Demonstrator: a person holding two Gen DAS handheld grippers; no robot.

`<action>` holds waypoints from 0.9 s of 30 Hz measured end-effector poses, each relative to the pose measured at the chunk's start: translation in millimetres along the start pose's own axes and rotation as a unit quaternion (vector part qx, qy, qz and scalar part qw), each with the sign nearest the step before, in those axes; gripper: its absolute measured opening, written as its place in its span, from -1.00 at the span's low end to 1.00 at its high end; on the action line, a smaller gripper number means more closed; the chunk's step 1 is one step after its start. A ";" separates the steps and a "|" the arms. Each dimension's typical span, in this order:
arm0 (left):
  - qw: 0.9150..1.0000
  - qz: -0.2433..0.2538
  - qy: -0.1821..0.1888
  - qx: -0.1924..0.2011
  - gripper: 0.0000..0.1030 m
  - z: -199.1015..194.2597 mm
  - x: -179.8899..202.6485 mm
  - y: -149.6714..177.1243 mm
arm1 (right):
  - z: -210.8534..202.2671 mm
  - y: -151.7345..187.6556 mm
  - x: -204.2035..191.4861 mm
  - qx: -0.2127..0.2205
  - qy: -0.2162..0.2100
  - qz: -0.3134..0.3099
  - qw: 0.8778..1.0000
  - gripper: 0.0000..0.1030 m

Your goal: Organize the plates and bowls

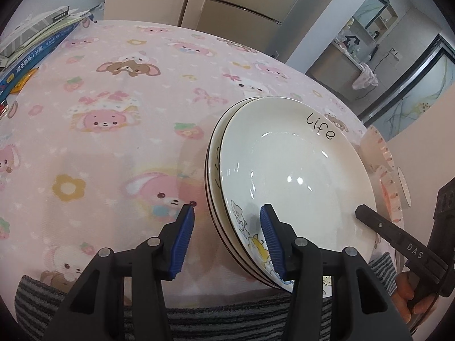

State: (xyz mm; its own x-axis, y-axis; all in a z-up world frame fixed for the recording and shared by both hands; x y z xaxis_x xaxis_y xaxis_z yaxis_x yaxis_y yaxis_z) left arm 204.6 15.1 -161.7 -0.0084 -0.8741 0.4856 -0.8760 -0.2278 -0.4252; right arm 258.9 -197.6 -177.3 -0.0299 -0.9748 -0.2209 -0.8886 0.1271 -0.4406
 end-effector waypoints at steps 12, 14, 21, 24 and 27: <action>1.000 0.011 -0.015 0.007 0.00 -0.3 -0.2 -2.2 | 5.7 -0.8 2.7 0.002 0.020 -0.007 1.000 -0.40; 1.000 0.006 -0.018 0.007 0.18 -0.4 -2.4 -2.4 | 6.4 -0.8 4.4 0.003 0.027 -0.009 1.000 -0.26; 1.000 0.007 -0.027 0.009 0.39 2.1 -1.8 -2.2 | 9.2 4.4 -1.1 -0.003 0.030 -0.031 0.999 -0.13; 1.000 0.013 -0.028 0.006 0.39 4.0 0.3 -1.9 | 7.1 4.8 -1.7 -0.002 0.034 -0.037 0.999 -0.12; 0.999 0.020 -0.033 0.007 0.39 3.5 1.9 -1.4 | 6.5 4.8 -1.0 -0.001 0.034 -0.037 0.999 -0.12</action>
State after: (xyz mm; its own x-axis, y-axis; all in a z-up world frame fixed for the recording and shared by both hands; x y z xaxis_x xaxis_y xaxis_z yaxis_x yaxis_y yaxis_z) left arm 207.5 12.3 -162.8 -0.0105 -0.9093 0.4161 -0.8683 -0.1980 -0.4548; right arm 257.7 -194.7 -184.8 0.0061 -0.9917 -0.1287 -0.8908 0.0531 -0.4513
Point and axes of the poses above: each gripper's, at about its wrist camera, not at the fingertips, and z roughly the way its jaws point, x to its right, y to its underside, the point moved 8 cm from there along z, roughly the way its jaws point, and after that the axes turned 9 degrees about y, right-handed, at the moved point
